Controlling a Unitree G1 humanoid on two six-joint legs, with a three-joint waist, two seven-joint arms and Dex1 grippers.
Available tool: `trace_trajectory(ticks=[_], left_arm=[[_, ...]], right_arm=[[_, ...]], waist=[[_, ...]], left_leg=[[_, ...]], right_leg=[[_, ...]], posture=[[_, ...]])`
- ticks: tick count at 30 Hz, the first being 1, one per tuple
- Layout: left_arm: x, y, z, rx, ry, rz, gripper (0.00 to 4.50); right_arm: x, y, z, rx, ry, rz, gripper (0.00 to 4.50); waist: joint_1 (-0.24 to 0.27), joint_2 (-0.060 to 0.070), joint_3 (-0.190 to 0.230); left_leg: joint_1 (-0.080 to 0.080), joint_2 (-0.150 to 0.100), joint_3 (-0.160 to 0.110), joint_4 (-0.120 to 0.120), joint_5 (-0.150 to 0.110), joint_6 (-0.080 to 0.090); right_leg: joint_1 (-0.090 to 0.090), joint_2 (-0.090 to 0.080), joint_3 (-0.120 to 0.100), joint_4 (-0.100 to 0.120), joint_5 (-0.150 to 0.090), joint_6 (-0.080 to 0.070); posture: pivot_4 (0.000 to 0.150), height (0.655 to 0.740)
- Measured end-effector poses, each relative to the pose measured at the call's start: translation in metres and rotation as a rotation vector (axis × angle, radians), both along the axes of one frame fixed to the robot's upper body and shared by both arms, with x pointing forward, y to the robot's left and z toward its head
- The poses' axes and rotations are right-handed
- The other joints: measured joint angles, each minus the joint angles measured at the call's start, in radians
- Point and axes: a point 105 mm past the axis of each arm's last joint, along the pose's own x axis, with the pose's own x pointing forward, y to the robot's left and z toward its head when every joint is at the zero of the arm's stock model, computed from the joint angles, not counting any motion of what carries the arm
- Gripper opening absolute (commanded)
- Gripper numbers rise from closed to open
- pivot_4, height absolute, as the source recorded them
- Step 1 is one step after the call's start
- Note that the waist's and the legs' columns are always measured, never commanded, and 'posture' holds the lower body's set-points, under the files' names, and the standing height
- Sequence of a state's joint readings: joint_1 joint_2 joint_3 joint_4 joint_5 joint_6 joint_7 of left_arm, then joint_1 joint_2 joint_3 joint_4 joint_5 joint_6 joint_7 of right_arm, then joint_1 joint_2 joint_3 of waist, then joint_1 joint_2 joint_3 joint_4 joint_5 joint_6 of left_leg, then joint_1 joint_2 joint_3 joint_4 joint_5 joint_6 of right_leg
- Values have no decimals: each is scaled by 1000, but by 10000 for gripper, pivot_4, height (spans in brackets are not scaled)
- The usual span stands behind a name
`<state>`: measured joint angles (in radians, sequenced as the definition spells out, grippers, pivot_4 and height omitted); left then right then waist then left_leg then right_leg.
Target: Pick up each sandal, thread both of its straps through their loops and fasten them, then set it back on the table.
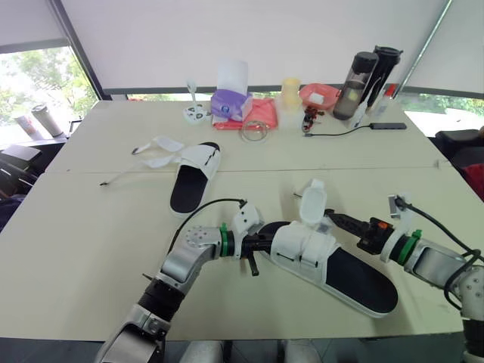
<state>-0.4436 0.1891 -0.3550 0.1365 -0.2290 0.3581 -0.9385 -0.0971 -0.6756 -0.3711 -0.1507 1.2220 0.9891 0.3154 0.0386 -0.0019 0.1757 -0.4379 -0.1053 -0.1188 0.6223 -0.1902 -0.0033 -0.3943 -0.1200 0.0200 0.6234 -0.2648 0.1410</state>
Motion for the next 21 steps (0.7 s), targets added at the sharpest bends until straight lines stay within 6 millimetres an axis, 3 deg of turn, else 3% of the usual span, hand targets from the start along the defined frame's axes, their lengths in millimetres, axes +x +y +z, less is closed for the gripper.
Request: trace_trajectory(ticks=[12, 15, 21], left_arm=[[0, -1, 0, 0, -1, 1, 0], [0, -1, 0, 0, 0, 1, 0], [0, 0, 0, 1, -1, 4, 0]], right_arm=[[-9, -5, -15, -79, 29, 6, 779], [-10, -9, -18, -127, 33, 7, 9530], [-13, -17, -24, -190, 37, 8, 40634]], waist=[[1, 0, 0], [2, 0, 0], [0, 1, -1]], left_leg=[[2, 0, 0, 0, 0, 0], [2, 0, 0, 0, 0, 0], [2, 0, 0, -1, 0, 0]], right_leg=[[2, 0, 0, 0, 0, 0], [2, 0, 0, 0, 0, 0], [1, 0, 0, 0, 0, 0]], posture=[[1500, 7400], [1500, 7400], [1500, 7400]])
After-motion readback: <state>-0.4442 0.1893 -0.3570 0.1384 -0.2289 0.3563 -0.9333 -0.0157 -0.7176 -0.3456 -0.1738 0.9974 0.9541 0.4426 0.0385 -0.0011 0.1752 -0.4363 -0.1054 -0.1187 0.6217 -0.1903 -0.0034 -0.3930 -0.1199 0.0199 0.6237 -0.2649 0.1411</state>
